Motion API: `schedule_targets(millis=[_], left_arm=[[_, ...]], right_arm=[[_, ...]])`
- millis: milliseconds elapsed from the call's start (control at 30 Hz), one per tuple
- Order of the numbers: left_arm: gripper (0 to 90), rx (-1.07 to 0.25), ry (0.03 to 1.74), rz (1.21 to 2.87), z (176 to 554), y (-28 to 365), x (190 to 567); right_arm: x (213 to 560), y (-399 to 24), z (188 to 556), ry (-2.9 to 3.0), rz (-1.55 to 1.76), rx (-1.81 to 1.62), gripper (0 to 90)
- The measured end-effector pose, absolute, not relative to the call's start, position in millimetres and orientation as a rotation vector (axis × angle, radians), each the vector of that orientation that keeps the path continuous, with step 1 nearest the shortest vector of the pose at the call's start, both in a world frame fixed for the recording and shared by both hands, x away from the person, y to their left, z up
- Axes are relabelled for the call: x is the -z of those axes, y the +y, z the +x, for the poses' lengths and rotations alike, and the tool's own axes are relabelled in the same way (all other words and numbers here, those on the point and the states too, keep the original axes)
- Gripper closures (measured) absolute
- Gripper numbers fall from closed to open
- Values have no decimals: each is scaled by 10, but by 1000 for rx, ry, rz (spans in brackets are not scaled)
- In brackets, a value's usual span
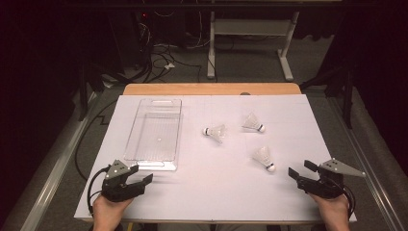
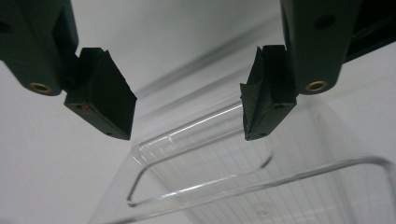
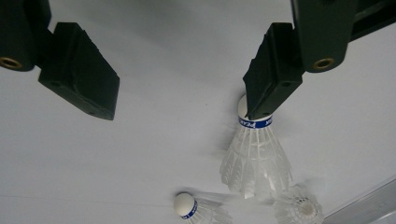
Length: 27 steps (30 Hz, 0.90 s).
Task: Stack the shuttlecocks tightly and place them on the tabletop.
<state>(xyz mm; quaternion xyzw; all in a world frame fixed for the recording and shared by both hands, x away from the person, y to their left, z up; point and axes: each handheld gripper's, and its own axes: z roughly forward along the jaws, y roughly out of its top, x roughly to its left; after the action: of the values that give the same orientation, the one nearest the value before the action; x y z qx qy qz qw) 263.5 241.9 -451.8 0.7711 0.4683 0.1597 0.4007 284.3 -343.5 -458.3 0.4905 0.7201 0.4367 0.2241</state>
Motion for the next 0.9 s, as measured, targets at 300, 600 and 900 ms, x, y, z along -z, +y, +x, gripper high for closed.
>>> schedule_targets(millis=[300, 600, 900], left_arm=[[362, -432, 1209, 1917, 2627, 2487, 4538], [356, -423, 1212, 1909, 2617, 2495, 4550], [351, -420, 1214, 1891, 2595, 2508, 4547]], right_arm=[[4571, -3451, 2823, 1969, 1365, -1209, 268], [4550, -3449, 2820, 1950, 1370, -1216, 269], [4498, -3394, 2830, 1975, 1348, -1196, 283]])
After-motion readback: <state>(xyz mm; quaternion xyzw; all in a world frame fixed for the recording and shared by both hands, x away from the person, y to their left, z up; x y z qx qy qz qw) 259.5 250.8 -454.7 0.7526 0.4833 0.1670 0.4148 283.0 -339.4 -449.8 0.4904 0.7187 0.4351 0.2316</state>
